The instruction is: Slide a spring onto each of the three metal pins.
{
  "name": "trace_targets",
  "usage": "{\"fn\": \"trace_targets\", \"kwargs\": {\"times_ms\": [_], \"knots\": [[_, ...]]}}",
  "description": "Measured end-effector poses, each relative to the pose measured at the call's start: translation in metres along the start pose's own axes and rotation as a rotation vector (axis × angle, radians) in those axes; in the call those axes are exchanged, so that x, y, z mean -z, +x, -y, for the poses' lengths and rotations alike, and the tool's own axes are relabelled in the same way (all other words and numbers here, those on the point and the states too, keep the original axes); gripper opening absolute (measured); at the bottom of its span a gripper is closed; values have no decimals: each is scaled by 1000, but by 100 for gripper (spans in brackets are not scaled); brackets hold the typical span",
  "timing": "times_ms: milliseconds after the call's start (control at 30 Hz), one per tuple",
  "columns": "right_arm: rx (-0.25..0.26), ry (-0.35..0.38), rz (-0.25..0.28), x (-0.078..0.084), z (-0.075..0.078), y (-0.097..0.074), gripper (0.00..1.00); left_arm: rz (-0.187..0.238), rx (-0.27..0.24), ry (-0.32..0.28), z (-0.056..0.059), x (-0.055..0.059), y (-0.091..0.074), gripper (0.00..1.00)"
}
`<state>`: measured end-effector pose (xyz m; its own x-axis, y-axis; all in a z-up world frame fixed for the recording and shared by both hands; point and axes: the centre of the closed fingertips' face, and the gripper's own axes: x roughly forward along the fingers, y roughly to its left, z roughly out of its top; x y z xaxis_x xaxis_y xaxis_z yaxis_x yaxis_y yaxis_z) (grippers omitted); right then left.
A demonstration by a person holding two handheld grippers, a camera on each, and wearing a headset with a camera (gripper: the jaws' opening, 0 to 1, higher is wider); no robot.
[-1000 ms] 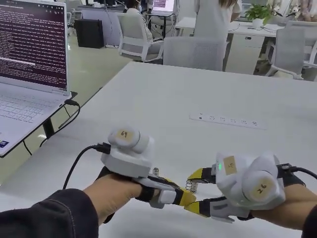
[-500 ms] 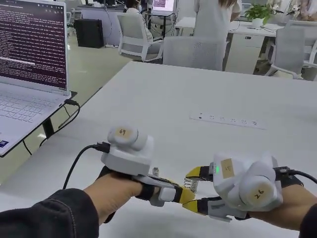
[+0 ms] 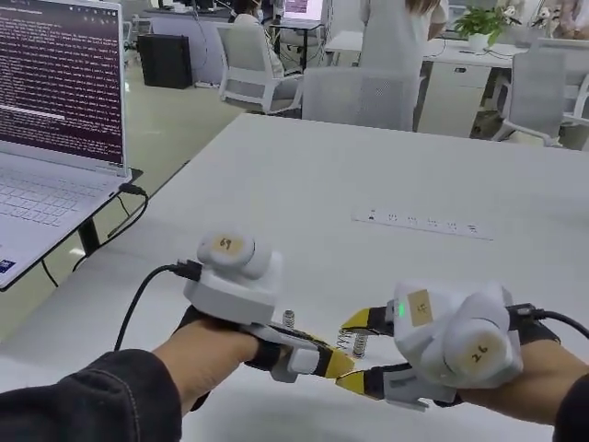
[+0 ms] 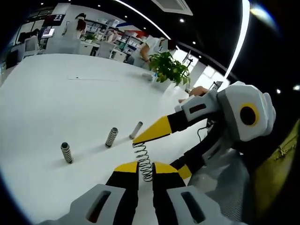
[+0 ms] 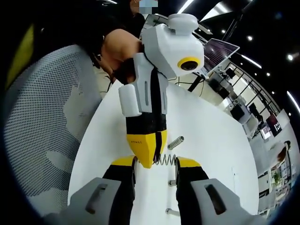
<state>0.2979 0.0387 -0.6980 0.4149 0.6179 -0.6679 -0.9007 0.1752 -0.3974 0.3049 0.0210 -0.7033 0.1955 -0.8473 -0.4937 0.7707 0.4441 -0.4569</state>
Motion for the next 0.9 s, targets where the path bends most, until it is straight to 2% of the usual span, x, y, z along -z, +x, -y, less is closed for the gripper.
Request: {"fn": "trace_targets", "kwargs": {"times_ms": [133,167,233,267,333,400,433,467,567,700,733,767,867,900], "knots": [[-6,21,7,-1,0,-3,30,-9,-9,33,0,1,-1,2],[-14,46,22,-3,-1,-5,31,-7,-10,38,1,1,-1,2],[-34,77,35,-5,-3,-7,30,-21,-19,60,-1,2,-2,2],[-30,84,42,-6,0,-9,30,-38,-36,95,-4,5,-4,2],[-62,112,40,-4,-3,-13,30,-47,-36,124,-4,6,-6,2],[-72,116,38,-3,-2,-15,30,-52,-37,159,-4,7,-8,2],[-119,149,32,-2,-8,-16,29,-57,-40,186,-3,8,-9,2],[-139,166,26,-1,-10,-17,29,-66,-38,222,-3,9,-10,2],[-171,176,21,-1,-12,-18,28,-102,-37,331,1,16,-12,2],[-223,205,28,-7,-16,-20,28,-130,-29,417,8,21,-14,2],[-227,206,32,-9,-15,-20,28,-130,-26,429,9,21,-14,2],[-240,213,34,-11,-16,-20,27,-125,-9,474,15,22,-14,2],[-277,242,51,-15,-18,-21,26,-126,10,497,21,23,-14,2],[-303,259,43,-15,-21,-21,26,-126,9,499,21,23,-14,2]]}}
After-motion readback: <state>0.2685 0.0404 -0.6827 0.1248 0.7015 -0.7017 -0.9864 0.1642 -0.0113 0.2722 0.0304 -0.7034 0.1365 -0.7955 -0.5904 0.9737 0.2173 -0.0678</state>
